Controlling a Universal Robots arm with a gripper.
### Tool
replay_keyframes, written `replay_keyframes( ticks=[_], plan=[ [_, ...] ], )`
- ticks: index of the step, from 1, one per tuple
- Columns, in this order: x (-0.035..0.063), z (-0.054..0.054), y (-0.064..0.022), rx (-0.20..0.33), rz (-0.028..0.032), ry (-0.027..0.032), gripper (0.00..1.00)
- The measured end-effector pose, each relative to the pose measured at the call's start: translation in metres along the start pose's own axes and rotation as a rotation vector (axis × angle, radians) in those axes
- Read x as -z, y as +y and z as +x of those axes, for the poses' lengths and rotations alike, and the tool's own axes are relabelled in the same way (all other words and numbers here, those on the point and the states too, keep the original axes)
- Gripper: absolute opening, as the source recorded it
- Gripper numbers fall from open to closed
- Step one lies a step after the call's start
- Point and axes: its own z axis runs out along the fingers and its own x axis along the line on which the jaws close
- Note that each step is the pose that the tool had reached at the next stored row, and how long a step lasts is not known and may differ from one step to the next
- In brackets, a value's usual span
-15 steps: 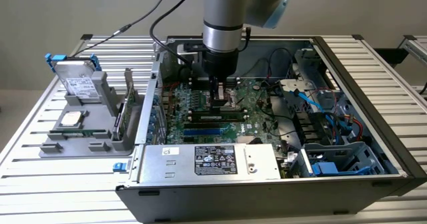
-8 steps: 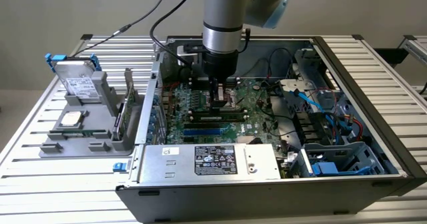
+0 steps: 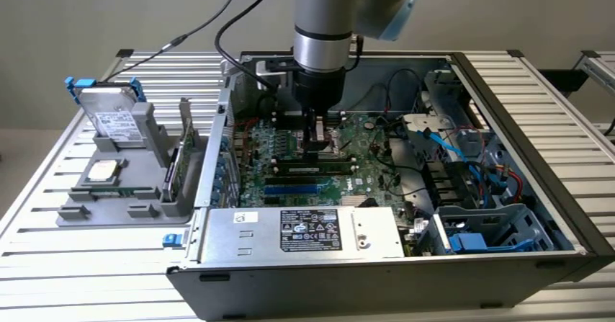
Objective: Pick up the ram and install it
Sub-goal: 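Press down the ram until it locks into place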
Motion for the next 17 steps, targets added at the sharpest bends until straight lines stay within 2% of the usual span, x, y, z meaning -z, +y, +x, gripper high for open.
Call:
replay_keyframes(
  ticks=[5, 6, 17],
  plan=[
    [0.0015, 0.007, -0.0107, 0.001, 0.0005, -0.0124, 0.1],
    [0.0016, 0.008, -0.0118, 0.001, 0.0007, -0.0134, 0.1],
    [0.0016, 0.008, -0.0119, 0.001, 0.0006, -0.0134, 0.1]
  ],
)
